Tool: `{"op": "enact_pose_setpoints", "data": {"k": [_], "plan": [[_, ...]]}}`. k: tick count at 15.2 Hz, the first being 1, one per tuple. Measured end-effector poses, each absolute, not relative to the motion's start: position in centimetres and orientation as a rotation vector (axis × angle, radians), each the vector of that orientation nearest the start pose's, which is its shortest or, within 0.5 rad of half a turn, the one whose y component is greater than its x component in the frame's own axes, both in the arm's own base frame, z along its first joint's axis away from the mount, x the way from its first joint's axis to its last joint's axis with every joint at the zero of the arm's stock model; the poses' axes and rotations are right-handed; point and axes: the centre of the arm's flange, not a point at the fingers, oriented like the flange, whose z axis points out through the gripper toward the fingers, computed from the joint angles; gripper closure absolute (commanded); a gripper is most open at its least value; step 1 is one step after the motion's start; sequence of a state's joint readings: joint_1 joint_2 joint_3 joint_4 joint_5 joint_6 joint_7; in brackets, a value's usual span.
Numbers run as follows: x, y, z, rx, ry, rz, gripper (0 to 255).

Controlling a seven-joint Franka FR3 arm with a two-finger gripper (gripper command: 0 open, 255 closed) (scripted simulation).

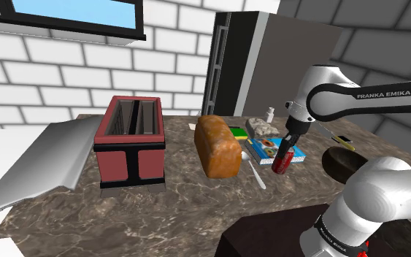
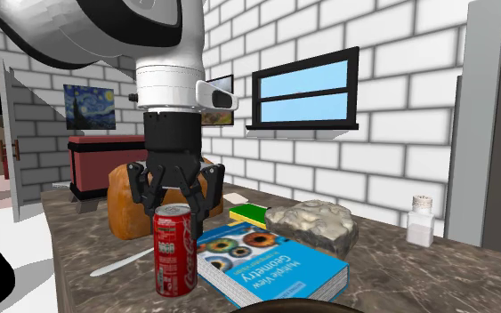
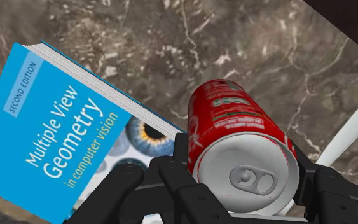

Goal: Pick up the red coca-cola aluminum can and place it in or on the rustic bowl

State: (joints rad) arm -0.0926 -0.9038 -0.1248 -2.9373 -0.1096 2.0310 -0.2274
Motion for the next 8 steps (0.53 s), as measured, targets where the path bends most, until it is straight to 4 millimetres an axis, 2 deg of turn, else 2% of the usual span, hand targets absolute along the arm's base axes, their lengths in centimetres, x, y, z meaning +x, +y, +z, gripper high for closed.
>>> {"op": "enact_pose_setpoints", "data": {"k": [8], "plan": [[26.57, -5.68, 38.93, -3.136, -0.167, 0.006, 255]]}}
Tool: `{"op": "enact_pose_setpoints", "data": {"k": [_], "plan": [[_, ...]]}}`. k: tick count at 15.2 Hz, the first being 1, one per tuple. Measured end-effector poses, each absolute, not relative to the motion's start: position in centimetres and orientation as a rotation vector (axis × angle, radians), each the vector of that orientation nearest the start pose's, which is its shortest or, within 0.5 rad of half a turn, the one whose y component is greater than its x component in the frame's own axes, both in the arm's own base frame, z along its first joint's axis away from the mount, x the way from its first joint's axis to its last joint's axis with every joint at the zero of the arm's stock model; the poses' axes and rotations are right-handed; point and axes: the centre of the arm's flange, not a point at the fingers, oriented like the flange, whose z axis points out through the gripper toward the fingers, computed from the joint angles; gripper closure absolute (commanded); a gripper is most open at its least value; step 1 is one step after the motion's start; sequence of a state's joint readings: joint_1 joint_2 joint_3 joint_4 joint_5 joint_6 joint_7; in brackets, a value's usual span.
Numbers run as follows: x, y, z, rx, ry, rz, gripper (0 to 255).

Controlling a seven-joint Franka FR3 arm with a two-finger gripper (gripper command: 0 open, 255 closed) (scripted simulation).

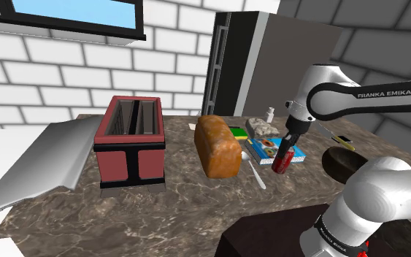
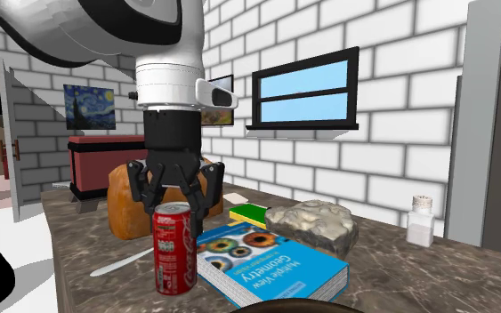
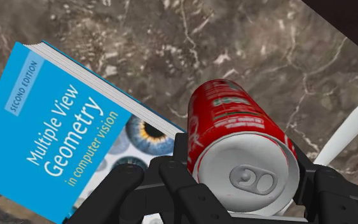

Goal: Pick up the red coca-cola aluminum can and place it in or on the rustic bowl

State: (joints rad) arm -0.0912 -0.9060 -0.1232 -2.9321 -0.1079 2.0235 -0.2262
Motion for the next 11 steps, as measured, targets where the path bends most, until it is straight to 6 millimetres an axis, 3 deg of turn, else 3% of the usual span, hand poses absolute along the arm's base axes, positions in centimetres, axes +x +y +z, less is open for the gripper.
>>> {"op": "enact_pose_setpoints", "data": {"k": [11], "plan": [[26.6, -5.7, 44.4, -3.136, -0.167, 0.006, 255]]}}
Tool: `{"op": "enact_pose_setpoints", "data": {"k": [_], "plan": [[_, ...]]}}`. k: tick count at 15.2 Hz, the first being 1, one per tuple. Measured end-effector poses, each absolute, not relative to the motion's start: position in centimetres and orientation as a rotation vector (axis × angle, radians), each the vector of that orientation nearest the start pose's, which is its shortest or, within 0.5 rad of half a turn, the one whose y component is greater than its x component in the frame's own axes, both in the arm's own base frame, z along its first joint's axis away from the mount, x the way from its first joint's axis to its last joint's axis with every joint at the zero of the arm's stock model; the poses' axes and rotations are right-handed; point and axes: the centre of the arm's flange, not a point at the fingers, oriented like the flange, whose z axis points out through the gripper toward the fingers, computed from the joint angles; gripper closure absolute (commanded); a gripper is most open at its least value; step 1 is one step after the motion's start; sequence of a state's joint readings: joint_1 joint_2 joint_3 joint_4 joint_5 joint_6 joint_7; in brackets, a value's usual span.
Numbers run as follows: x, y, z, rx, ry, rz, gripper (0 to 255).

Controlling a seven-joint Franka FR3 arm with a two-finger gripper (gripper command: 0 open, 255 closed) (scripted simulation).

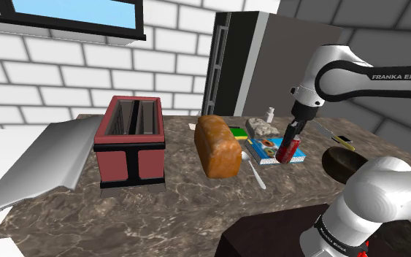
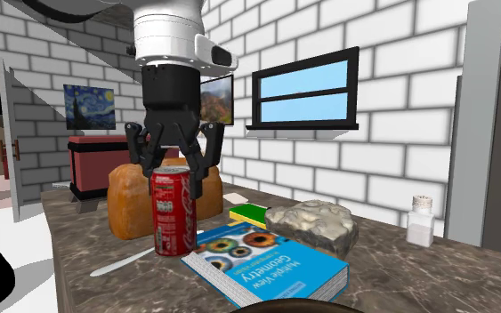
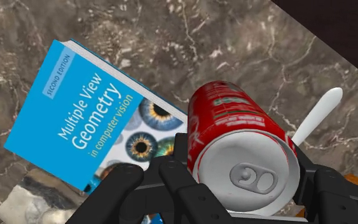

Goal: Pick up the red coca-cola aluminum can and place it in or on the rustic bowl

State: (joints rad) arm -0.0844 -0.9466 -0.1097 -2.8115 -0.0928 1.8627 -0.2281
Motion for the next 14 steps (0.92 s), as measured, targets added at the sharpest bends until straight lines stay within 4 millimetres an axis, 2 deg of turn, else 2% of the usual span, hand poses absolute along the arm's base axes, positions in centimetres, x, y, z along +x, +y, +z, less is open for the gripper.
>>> {"op": "enact_pose_setpoints", "data": {"k": [14], "plan": [[26.6, -5.8, 51.9, -3.136, -0.167, 0.006, 255]]}}
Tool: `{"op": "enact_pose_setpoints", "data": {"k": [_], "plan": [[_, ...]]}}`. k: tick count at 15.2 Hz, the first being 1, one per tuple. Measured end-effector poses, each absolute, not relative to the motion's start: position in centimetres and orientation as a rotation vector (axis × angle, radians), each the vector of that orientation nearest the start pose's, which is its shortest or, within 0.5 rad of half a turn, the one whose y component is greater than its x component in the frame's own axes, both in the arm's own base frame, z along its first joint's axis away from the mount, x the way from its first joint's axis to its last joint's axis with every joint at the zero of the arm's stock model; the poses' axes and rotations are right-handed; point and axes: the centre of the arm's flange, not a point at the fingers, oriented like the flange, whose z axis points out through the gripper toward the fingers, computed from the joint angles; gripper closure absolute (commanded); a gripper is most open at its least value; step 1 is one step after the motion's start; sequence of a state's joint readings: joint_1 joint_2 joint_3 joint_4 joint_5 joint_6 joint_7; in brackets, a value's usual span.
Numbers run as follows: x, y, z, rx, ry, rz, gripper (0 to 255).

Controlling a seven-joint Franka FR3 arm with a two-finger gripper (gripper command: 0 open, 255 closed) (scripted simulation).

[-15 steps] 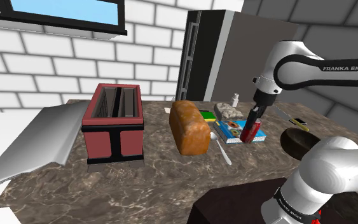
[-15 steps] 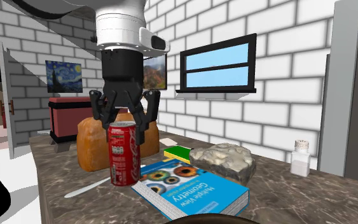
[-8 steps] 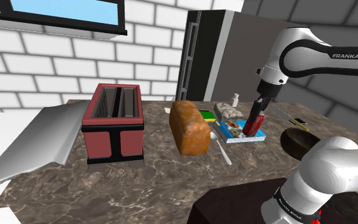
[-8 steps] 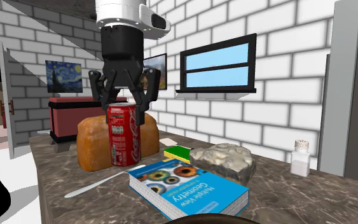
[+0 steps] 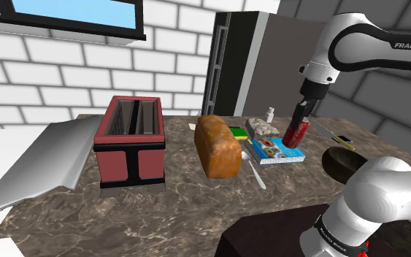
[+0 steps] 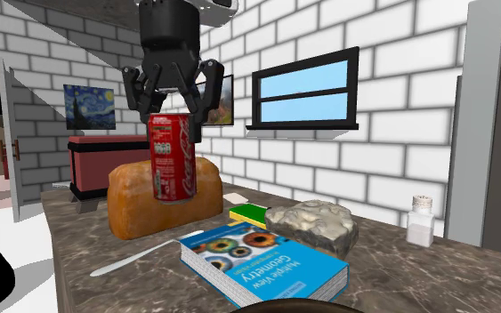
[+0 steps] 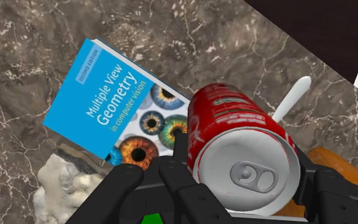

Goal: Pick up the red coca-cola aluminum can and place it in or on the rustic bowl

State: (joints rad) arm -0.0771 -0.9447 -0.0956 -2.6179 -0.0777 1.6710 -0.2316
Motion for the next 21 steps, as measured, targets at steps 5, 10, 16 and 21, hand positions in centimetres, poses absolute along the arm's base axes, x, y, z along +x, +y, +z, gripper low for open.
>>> {"op": "enact_pose_setpoints", "data": {"k": [5, 10, 16, 21], "plan": [[26.5, -5.7, 54.5, -3.136, -0.167, 0.006, 255], [25.0, -8.1, 55.8, -3.136, -0.166, 0.005, 255], [20.3, -13.8, 56.6, -3.136, -0.166, 0.005, 255], [16.1, -19.1, 57.5, -3.136, -0.166, 0.004, 255]]}}
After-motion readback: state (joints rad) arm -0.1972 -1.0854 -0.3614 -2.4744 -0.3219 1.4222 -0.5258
